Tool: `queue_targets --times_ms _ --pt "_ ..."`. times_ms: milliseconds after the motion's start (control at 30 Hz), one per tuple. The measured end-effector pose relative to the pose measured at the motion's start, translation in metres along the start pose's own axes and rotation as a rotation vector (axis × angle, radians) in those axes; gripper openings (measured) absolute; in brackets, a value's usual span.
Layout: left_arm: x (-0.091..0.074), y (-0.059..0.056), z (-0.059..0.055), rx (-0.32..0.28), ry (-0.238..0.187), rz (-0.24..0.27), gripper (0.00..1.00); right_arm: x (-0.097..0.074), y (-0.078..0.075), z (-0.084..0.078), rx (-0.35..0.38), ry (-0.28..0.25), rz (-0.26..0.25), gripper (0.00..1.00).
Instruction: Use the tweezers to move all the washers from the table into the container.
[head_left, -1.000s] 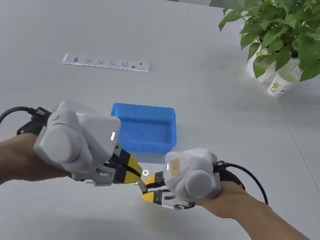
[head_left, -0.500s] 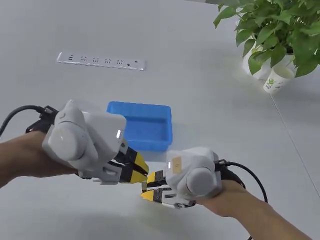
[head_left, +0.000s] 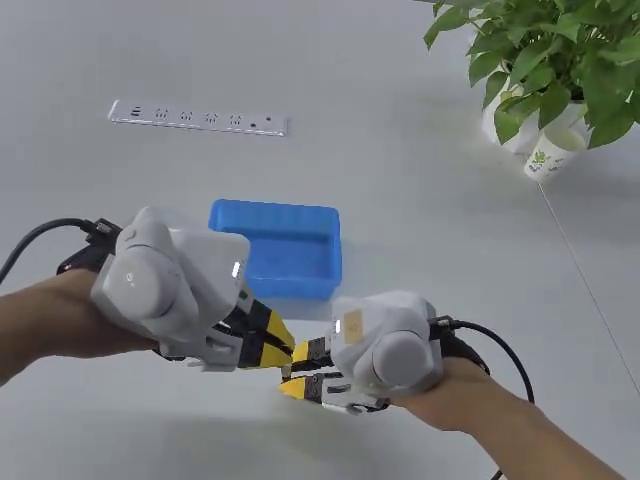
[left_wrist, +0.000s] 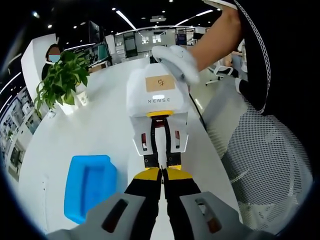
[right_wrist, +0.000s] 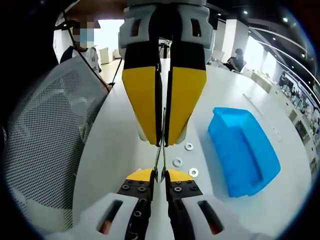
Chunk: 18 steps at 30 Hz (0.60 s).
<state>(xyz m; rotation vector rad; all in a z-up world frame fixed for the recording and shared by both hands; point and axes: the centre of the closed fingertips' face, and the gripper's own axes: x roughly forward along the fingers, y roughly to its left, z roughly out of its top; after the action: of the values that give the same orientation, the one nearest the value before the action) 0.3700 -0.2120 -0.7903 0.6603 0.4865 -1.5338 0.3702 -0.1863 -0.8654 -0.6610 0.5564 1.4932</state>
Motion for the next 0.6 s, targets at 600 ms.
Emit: queue_targets --times_ms 600 --pt "-0.004 0.011 0.005 0.031 0.003 0.017 0.05 -0.008 -0.015 0.000 -0.008 -0.002 -0.041 0.12"
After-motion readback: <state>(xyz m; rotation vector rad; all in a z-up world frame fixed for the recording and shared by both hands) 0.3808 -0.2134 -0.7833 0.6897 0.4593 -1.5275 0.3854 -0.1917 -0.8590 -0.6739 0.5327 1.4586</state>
